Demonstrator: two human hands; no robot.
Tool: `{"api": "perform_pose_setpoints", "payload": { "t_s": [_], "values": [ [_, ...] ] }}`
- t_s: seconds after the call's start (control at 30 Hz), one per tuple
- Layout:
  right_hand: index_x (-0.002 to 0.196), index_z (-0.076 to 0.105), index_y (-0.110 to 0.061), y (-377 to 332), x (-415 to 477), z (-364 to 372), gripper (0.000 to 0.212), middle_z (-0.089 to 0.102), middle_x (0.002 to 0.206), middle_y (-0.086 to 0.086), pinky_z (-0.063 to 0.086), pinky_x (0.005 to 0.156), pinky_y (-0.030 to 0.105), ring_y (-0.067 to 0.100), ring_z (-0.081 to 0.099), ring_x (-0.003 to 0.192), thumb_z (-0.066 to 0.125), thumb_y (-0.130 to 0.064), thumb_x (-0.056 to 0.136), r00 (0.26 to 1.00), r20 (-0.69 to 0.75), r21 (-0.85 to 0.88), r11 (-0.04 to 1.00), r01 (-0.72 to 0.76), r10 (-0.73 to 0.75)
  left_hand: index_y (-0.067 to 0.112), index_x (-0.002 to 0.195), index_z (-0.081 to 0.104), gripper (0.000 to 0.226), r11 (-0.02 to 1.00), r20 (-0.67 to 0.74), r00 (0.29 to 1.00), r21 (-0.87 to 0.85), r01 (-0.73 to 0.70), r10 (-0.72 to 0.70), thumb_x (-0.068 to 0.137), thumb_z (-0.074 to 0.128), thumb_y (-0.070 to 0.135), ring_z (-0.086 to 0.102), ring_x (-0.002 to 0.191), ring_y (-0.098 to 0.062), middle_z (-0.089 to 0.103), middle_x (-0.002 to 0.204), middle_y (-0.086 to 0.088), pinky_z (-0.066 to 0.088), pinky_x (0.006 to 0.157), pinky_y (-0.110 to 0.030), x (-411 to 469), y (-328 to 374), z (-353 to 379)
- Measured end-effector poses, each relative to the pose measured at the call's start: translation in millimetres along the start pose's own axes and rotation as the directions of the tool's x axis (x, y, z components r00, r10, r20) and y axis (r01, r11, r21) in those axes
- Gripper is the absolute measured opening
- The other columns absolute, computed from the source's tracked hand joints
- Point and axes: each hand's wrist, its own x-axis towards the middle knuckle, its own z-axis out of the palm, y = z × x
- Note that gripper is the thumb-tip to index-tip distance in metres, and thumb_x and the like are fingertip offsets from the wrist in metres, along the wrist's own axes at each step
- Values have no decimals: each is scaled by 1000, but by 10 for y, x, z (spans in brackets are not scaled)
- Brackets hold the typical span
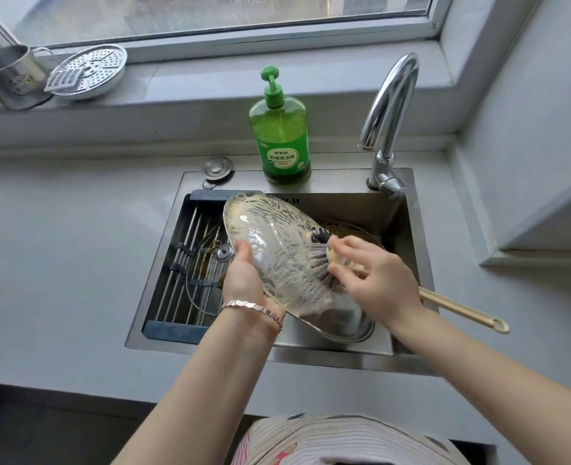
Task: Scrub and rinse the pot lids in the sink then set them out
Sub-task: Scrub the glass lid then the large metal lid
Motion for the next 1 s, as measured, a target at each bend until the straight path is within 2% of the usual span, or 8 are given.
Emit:
{"api": "perform_pose_setpoints", "payload": {
  "t_s": [0.17, 0.3, 0.4, 0.47, 0.6, 0.77, 0.87, 1.0],
  "values": [
    [108, 69, -30, -106, -233, 90, 37, 67, 112, -13, 50, 58, 15, -12, 53, 75, 62, -43, 74, 940, 25, -30, 939, 342, -341, 5, 117, 45, 54, 999, -37, 999, -35, 0, -1, 93, 39, 53, 54, 110, -42, 56, 116, -25, 42, 94, -58, 6, 83, 22],
    [114, 59, -42, 117, -76, -34, 37, 60, 118, -22, 54, 76, 24, -7, 61, 89, 69, -37, 79, 996, 22, -24, 996, 84, -83, 13, 113, 46, 41, 996, -74, 996, -69, -60, 55, 94, 41, 49, 52, 111, -41, 56, 109, -20, 39, 92, -63, -2, 119, 33],
    [108, 69, -31, -59, -268, 57, 35, 66, 110, -16, 44, 60, 4, -19, 45, 67, 62, -41, 75, 947, 29, -32, 947, 321, -320, 11, 117, 47, 44, 995, -107, 992, -71, -75, 67, 94, 43, 48, 53, 111, -39, 55, 117, -21, 40, 96, -60, 15, 167, 37],
    [107, 70, -31, 12, -283, 59, 36, 66, 109, -16, 47, 55, 11, -13, 44, 68, 62, -42, 74, 935, 5, -35, 934, 356, -356, 13, 121, 46, 44, 993, -118, 990, -88, -83, 73, 94, 43, 48, 51, 114, -41, 54, 116, -21, 38, 97, -62, 27, 191, 12],
    [113, 65, -38, 303, -95, -25, 35, 52, 103, -37, 54, 72, 30, -1, 62, 82, 70, -34, 78, 999, 14, -3, 999, 44, -44, 16, 114, 47, 40, 986, -73, 992, -131, -107, 98, 93, 43, 50, 51, 116, -41, 54, 123, -18, 35, 96, -67, 51, 225, 2],
    [109, 67, -32, 103, -296, 48, 36, 55, 114, -36, 46, 58, 6, -13, 54, 65, 64, -40, 74, 945, 21, 45, 945, 324, -325, 15, 117, 48, 45, 984, -65, 991, -122, -126, 119, 91, 45, 52, 52, 115, -41, 53, 127, -20, 35, 97, -65, 119, 268, -22],
    [112, 63, -40, 409, -135, -27, 37, 46, 102, -52, 56, 74, 28, 0, 64, 81, 72, -30, 77, 996, 49, 51, 996, 75, -77, 16, 116, 48, 43, 982, -62, 990, -128, -135, 128, 92, 43, 51, 51, 115, -41, 54, 123, -19, 39, 92, -64, 120, 267, -45],
    [110, 67, -36, 281, -333, 44, 37, 61, 118, -24, 50, 65, 11, 0, 64, 75, 67, -40, 73, 973, 79, 52, 976, 212, -215, 15, 117, 49, 44, 977, -64, 982, -109, -183, 177, 92, 44, 51, 53, 113, -40, 56, 123, -17, 41, 90, -62, 119, 311, -34]
  ]
}}
